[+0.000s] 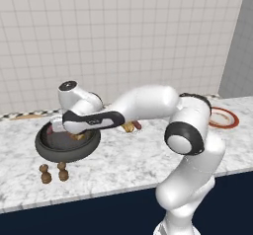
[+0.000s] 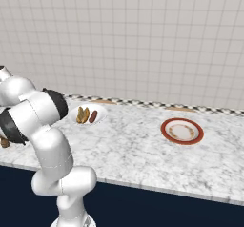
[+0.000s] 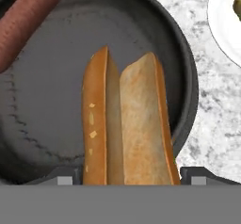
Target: Place one bun and one sausage from the bowl on each plate.
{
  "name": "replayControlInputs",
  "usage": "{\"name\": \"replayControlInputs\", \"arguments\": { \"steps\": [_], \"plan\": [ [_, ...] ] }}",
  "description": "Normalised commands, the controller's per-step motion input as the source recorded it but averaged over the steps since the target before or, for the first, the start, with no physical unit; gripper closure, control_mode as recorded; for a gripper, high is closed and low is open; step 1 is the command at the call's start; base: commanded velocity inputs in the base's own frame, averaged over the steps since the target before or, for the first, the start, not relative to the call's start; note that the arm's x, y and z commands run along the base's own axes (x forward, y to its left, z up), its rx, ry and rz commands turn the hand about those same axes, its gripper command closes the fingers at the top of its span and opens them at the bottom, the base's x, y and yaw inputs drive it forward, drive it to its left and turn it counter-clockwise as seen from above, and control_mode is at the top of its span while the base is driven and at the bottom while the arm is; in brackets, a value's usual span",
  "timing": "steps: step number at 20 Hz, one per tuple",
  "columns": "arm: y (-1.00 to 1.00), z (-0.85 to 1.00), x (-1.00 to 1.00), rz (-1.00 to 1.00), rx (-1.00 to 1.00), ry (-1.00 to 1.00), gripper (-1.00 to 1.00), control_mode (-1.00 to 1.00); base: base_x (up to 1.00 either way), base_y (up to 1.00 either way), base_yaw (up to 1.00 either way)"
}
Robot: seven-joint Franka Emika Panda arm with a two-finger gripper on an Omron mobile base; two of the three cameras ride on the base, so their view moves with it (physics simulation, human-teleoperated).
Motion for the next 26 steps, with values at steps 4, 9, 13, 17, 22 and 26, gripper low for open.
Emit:
{"name": "replayControlInputs", "arguments": {
  "steps": [4,9,13,17,22,26],
  "plan": [
    [-1.0,0.59,0.01,-0.25,0.14,0.0,1.0,-1.0,0.0,0.0,0.0],
    [-1.0,0.38,-0.24,-0.11,0.06,-0.09,1.0,-1.0,0.0,0.0,0.0],
    [-1.0,-0.02,-0.66,0.0,0.0,-0.22,1.0,-1.0,0.0,0.0,0.0],
    [-1.0,-0.1,-0.37,0.02,0.0,-0.03,1.0,-1.0,0.0,0.0,0.0],
    [-1.0,0.0,0.02,0.0,0.0,0.0,1.0,-1.0,0.0,0.0,0.0],
    [-1.0,0.16,0.04,0.0,0.0,0.0,1.0,-1.0,0.0,0.0,0.0]
  ]
}}
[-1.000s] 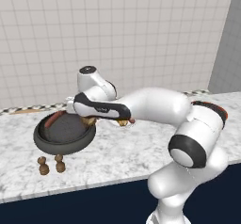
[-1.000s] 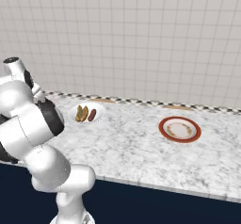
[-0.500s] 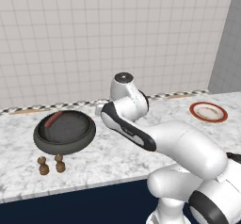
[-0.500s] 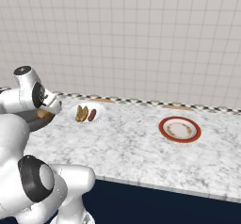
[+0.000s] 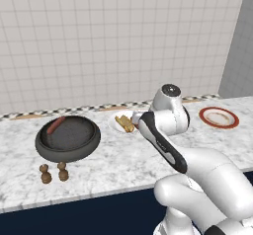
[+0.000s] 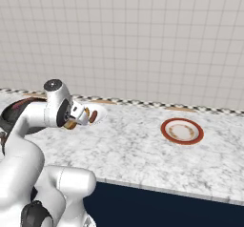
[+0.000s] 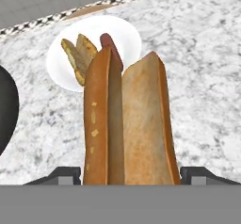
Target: Place one bun and one sausage from the bowl on each plate.
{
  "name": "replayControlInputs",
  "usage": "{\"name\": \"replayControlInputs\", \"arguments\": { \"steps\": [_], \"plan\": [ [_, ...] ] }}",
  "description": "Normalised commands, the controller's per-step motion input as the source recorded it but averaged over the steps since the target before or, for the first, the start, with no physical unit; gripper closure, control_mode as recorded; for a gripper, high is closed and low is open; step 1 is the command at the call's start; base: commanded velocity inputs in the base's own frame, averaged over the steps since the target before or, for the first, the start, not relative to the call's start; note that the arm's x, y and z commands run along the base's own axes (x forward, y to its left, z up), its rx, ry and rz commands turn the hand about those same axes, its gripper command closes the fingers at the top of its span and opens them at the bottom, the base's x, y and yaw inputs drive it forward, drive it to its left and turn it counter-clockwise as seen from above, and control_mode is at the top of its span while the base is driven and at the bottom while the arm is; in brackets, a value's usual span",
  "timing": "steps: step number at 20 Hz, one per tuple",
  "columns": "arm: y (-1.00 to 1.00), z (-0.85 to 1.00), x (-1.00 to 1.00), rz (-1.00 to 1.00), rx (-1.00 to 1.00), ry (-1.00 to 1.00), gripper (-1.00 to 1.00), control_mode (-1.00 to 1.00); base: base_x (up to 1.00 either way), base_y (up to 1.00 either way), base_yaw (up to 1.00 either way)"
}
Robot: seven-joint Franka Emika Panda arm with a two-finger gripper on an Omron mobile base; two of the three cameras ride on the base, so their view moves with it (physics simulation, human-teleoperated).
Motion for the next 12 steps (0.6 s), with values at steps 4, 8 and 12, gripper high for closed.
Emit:
{"name": "replayControlInputs", "arguments": {
  "steps": [4,8,12],
  "plan": [
    [-1.0,0.11,0.07,-0.01,0.0,0.0,1.0,-1.0,0.0,0.0,0.0],
    [-0.2,0.0,-0.13,-0.07,0.0,-0.02,1.0,-1.0,0.0,0.0,0.0],
    [0.0,0.0,0.0,0.0,0.0,-0.01,1.0,-1.0,0.0,0.0,0.0]
  ]
}}
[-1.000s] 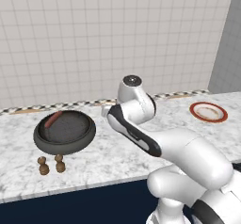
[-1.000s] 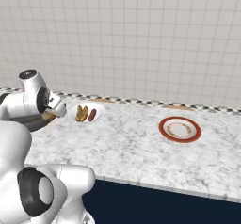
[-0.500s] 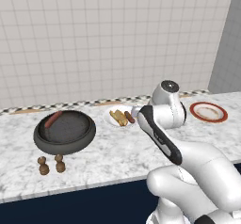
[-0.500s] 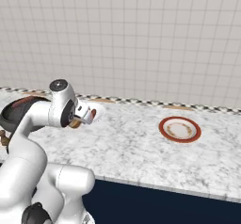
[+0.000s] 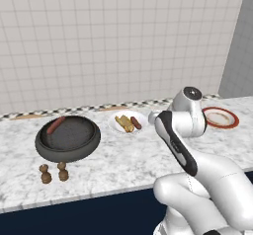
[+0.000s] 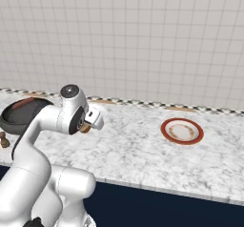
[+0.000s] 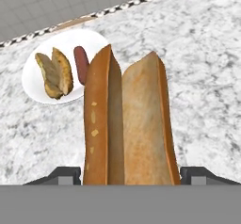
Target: Place one bun and one sausage from the bowl on each plate.
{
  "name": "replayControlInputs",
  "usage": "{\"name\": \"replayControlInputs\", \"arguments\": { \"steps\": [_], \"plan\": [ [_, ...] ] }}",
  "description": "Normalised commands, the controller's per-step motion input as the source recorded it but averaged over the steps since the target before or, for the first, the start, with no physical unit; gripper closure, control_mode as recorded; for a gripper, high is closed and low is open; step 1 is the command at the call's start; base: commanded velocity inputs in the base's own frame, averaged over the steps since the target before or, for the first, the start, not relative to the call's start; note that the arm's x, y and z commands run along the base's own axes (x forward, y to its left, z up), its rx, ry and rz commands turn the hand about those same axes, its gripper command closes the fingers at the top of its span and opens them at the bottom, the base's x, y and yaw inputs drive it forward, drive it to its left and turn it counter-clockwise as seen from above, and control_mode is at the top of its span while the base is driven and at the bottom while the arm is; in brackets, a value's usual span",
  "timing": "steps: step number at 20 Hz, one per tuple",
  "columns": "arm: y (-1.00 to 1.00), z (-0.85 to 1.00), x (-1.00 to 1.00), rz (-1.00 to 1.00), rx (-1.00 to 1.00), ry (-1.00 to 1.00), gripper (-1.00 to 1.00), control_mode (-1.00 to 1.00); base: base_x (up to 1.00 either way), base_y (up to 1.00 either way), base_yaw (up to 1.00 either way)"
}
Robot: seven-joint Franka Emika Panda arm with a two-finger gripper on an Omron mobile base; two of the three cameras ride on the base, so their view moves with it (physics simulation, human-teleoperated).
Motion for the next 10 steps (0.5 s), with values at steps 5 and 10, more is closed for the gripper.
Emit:
{"name": "replayControlInputs", "arguments": {
  "steps": [5,10],
  "plan": [
    [-0.15,0.0,0.0,0.0,0.0,0.0,1.0,1.0,0.01,-0.14,0.0],
    [0.0,0.0,0.0,0.0,0.0,0.0,1.0,1.0,0.0,-0.81,0.0]
  ]
}}
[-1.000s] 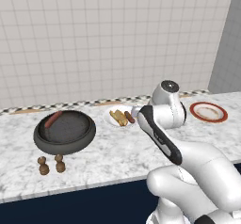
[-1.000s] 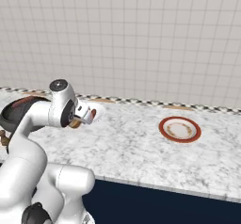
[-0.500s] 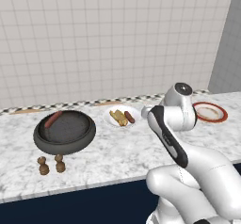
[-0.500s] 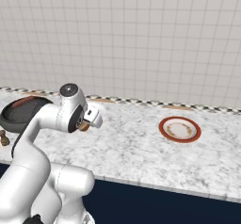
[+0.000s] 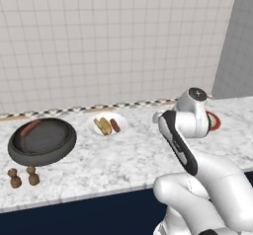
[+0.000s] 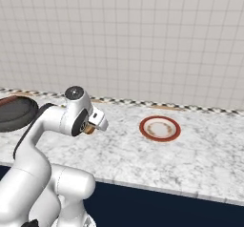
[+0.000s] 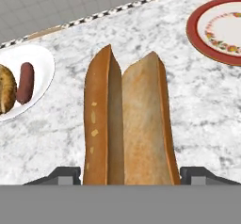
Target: Place one bun and one sausage from the bowl on each plate.
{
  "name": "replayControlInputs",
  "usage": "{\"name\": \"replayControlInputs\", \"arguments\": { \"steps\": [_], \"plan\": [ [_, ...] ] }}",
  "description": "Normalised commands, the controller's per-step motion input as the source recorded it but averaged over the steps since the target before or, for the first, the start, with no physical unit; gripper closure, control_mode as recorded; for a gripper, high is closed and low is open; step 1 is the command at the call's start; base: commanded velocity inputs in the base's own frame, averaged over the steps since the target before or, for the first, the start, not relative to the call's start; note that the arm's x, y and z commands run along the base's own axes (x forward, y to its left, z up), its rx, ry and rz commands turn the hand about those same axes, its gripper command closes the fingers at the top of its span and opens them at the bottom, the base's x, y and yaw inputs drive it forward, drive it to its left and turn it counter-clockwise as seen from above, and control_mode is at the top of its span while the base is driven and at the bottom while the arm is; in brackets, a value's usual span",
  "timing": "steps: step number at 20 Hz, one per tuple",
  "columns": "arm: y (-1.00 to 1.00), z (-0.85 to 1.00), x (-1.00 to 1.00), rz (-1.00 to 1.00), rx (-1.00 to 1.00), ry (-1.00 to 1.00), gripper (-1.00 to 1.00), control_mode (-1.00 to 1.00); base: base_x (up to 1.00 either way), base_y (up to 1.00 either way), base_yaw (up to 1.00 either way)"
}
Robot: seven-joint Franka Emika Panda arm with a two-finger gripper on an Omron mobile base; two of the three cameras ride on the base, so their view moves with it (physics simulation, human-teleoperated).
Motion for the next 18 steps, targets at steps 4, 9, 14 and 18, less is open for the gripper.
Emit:
{"name": "replayControlInputs", "arguments": {
  "steps": [4,9,14,18],
  "plan": [
    [0.0,0.0,0.0,0.0,0.0,0.0,1.0,1.0,0.0,-0.84,0.0],
    [-0.16,0.0,0.03,-0.01,0.0,0.0,1.0,-1.0,0.0,-0.48,0.0],
    [-0.46,0.0,0.82,0.03,0.0,0.13,1.0,-1.0,0.0,0.0,0.0],
    [-0.65,0.0,1.0,0.0,-0.03,0.23,1.0,-1.0,0.0,0.0,0.0]
  ]
}}
